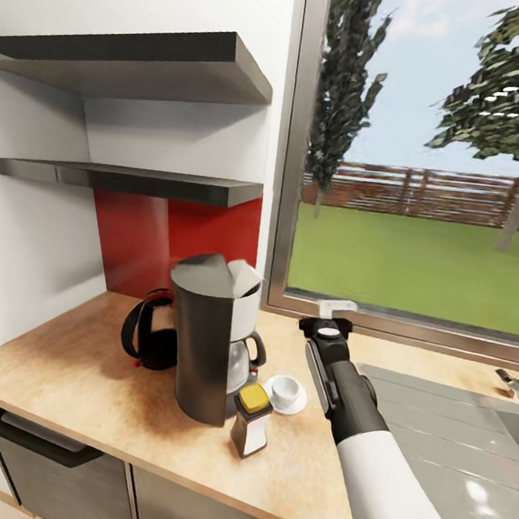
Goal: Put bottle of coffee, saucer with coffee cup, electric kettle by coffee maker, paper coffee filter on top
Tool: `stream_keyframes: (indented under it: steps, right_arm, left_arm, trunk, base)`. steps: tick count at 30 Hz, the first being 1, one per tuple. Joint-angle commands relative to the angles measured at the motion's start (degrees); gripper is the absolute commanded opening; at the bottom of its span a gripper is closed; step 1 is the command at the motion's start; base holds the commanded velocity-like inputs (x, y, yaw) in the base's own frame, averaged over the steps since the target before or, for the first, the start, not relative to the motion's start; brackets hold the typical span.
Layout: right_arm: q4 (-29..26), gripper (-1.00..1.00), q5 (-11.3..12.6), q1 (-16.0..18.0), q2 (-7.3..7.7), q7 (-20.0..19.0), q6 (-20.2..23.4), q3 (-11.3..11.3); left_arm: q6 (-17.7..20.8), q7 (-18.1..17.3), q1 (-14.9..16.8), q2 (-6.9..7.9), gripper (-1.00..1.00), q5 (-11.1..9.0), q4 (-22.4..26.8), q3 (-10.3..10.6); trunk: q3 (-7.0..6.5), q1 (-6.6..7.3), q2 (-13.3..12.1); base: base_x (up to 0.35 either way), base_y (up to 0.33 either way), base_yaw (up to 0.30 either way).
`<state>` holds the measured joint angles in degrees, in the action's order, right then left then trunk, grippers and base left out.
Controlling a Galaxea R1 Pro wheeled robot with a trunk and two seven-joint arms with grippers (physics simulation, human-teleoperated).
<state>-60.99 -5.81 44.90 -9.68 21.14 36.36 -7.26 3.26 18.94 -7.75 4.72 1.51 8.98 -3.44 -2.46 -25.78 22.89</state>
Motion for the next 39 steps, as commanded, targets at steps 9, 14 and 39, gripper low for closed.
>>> stream_keyframes:
  steps: [9, 14, 39]
  right_arm:
    - [-3.6, 1.00, -0.3, 0.0, 1.39, -4.9, 0.4, 1.0]
    - [-5.1, 1.00, -0.3, 0.0, 2.27, -18.9, 0.4, 8.1]
    - [-5.2, 1.00, -0.3, -0.1, 4.81, -43.7, 0.5, 12.6]
  left_arm:
    - [0.3, -0.1, -0.1, -0.05, 1.00, 0.1, 0.2, -0.4]
    - [0.3, -0.1, -0.1, -0.06, 1.00, 0.1, 0.2, -0.4]
    - [0.3, 0.0, 0.0, -0.06, 1.00, -0.4, 0.3, -0.6]
  trunk:
    - [0.01, -0.01, 0.0]
    - [0.01, -0.01, 0.0]
    - [0.01, -0.01, 0.0]
  base:
    - [-0.188, -0.226, 0.000]
    - [-0.210, -0.224, 0.000]
    - [-0.275, -0.061, 0.143]
